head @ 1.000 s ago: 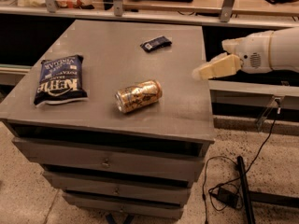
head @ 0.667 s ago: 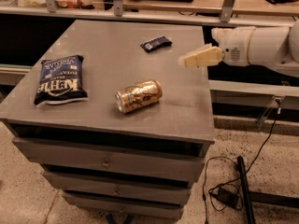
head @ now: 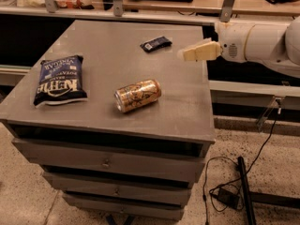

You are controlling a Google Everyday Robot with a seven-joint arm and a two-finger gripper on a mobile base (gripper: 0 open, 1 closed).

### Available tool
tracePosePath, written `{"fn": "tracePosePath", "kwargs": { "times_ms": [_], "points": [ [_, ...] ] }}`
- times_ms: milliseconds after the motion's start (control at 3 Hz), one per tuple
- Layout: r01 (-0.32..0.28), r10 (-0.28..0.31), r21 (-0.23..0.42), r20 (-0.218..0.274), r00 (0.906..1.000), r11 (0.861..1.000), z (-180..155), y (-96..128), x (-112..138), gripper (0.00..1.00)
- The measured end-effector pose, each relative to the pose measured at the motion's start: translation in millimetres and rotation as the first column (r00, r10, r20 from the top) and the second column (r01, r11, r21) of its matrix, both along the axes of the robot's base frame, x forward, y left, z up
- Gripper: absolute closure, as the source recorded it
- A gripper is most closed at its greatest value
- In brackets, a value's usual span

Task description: Move rxbar blueberry near orange can

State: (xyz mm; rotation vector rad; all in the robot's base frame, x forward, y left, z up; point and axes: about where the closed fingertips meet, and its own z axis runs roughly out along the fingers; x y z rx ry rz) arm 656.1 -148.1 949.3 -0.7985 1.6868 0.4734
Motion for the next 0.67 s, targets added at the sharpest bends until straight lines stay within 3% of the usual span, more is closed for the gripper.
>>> {"fn": "tracePosePath", "kwargs": {
  "times_ms": [333, 667],
  "points": [
    [0.014, -0.015, 0.061, 0.023, 0.9996, 0.998, -3.1, 10.5, 12.0, 0.0],
    [0.028, -0.035, 0.119, 0.058, 0.9977, 0.993, -9.0, 26.1, 45.7, 0.0]
  ]
}}
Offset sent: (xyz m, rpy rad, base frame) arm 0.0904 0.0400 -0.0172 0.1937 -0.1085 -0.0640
